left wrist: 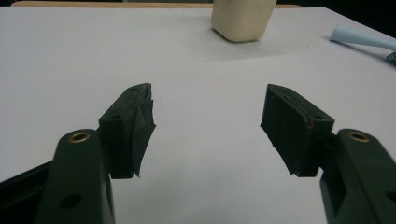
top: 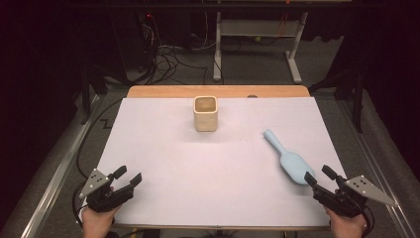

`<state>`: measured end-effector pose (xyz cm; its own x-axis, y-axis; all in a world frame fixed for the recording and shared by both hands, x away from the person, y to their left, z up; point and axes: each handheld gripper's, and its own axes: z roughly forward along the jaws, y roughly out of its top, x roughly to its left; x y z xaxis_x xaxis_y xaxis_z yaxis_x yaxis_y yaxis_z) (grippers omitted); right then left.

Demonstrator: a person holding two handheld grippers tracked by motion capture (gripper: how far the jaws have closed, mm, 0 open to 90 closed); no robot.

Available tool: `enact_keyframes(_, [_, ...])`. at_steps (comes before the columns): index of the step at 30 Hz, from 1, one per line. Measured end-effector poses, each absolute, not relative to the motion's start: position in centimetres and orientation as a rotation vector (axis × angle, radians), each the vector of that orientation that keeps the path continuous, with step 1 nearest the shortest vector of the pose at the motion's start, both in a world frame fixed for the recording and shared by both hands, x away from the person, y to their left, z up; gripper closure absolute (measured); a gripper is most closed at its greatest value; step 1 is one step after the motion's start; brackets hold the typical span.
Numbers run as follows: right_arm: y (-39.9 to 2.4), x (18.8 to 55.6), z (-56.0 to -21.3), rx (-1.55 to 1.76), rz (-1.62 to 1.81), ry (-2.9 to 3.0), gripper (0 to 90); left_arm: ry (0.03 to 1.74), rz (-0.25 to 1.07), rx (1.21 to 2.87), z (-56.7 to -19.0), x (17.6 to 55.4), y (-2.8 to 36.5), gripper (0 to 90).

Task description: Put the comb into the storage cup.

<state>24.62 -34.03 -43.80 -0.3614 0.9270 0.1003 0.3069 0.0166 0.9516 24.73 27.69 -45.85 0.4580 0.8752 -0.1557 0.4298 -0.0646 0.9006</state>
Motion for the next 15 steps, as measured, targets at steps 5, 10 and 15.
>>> enact_keyframes(5, [-33.7, 25.5, -43.7, 1.278, 1.371, 1.724, 32.2, 1.136, 0.541, 1.683, -45.8, 24.7, 27.7, 34.6])
enact_keyframes(10, [-33.2, 26.2, -43.6, 1.276, 1.379, 1.73, 32.2, 1.137, 0.542, 1.681, -45.9, 24.7, 27.7, 34.6])
enact_keyframes(15, [-32.7, 26.8, -43.3, 1.274, 1.382, 1.745, 32.2, 1.14, 0.543, 1.679, -45.9, 24.7, 27.7, 34.5])
